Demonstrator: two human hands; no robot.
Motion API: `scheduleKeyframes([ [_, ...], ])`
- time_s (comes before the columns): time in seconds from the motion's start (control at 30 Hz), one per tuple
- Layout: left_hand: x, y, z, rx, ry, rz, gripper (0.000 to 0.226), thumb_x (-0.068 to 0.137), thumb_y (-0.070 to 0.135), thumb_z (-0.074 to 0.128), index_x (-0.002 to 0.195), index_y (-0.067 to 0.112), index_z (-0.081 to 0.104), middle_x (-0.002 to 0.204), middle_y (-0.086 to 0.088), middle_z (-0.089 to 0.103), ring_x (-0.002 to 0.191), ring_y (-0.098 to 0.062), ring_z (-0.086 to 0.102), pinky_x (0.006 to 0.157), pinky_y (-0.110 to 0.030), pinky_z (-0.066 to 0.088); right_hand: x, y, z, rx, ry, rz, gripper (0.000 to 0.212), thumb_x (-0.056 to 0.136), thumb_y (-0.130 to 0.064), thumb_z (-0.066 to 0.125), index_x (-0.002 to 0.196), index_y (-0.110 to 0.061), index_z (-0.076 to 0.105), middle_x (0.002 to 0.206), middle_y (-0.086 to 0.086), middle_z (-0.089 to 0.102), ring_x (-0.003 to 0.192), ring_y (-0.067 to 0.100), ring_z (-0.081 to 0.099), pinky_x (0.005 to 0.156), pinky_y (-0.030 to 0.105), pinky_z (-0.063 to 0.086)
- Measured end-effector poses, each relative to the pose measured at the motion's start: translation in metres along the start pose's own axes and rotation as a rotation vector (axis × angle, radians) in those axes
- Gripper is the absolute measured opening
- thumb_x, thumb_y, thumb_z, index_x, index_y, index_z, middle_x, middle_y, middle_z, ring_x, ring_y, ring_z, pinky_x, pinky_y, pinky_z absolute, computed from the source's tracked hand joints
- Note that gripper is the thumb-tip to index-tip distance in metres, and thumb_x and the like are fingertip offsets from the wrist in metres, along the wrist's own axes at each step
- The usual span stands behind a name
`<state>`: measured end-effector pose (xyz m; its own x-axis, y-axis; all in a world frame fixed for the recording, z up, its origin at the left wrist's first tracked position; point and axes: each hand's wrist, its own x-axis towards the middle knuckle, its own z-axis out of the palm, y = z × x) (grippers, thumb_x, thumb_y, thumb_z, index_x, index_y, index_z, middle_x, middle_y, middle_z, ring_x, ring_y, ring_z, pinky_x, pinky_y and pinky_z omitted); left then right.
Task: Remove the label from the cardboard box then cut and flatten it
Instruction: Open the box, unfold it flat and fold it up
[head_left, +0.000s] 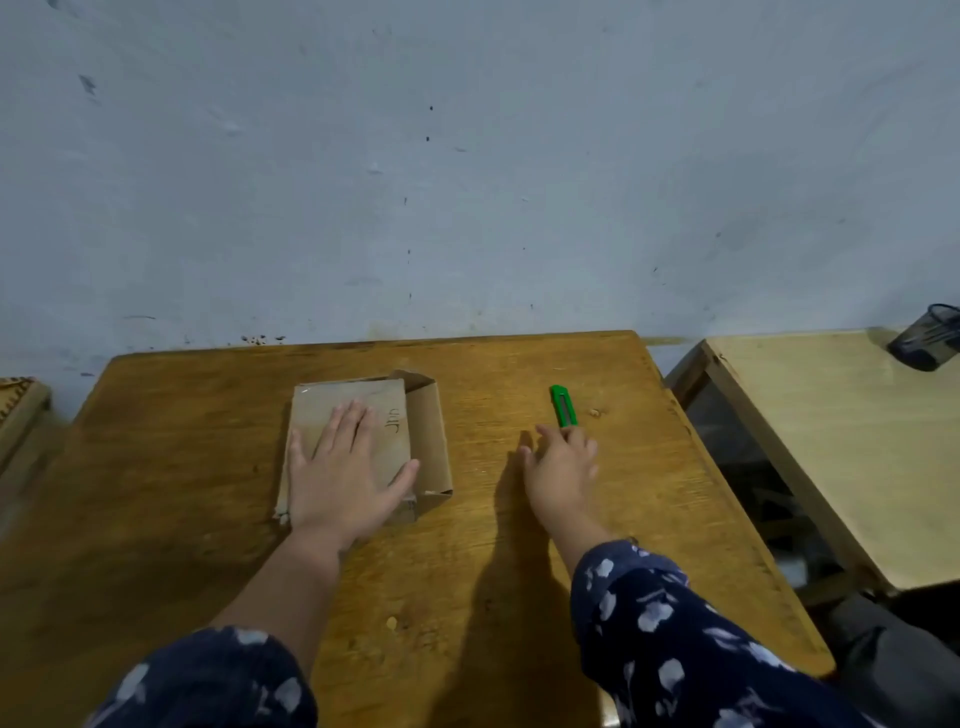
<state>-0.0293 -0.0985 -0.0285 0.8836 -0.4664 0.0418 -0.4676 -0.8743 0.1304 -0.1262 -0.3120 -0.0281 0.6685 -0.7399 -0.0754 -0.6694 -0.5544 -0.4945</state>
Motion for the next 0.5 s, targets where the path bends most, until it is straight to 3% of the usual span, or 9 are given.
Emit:
scheduleKeyframes([
  [0.2,-0.005,-0.009,-0.004,-0.003,-0.03,0.025,0.088,0.084,0.076,0.014,0.154,0.023,0.006,0.162,0.004,0.0,0.148,-0.013,-0.005,0.117,-0.053,-0.003,-0.054,-0.064,0.023,0.154,0.073,-0.355,0.029,0.092,-0.014,0.055,0.12,-0.018,0.063,0.118,-0.001,0.059,0.113,0.013,0.048,0.098,0.025,0.04],
  [0.3,-0.013,-0.027,-0.007,0.009,-0.047,0.05,0.086,0.086,0.074,0.016,0.154,0.023,0.004,0.162,0.004,-0.002,0.148,-0.013,-0.007,0.116,-0.053,-0.004,-0.068,-0.089,0.032,0.136,-0.01,-0.472,0.025,0.092,-0.012,0.055,0.113,-0.016,0.066,0.112,0.001,0.066,0.105,0.014,0.056,0.093,0.023,0.045],
  [0.43,-0.026,-0.059,-0.015,0.015,-0.042,0.081,0.084,0.087,0.073,0.018,0.154,0.025,0.003,0.162,0.005,-0.002,0.148,-0.012,-0.007,0.118,-0.052,-0.004,-0.09,-0.104,0.055,0.071,-0.184,-0.291,0.03,0.093,-0.019,0.055,0.123,-0.018,0.059,0.119,0.003,0.063,0.106,0.016,0.06,0.085,0.023,0.046],
  [0.5,-0.031,-0.078,-0.017,0.008,-0.042,0.093,0.083,0.087,0.073,0.018,0.153,0.025,0.003,0.162,0.005,-0.001,0.148,-0.012,-0.007,0.118,-0.051,-0.004,-0.101,-0.113,0.068,0.062,-0.222,-0.242,0.04,0.091,-0.024,0.059,0.129,-0.021,0.052,0.128,0.003,0.056,0.115,0.017,0.054,0.091,0.026,0.046],
])
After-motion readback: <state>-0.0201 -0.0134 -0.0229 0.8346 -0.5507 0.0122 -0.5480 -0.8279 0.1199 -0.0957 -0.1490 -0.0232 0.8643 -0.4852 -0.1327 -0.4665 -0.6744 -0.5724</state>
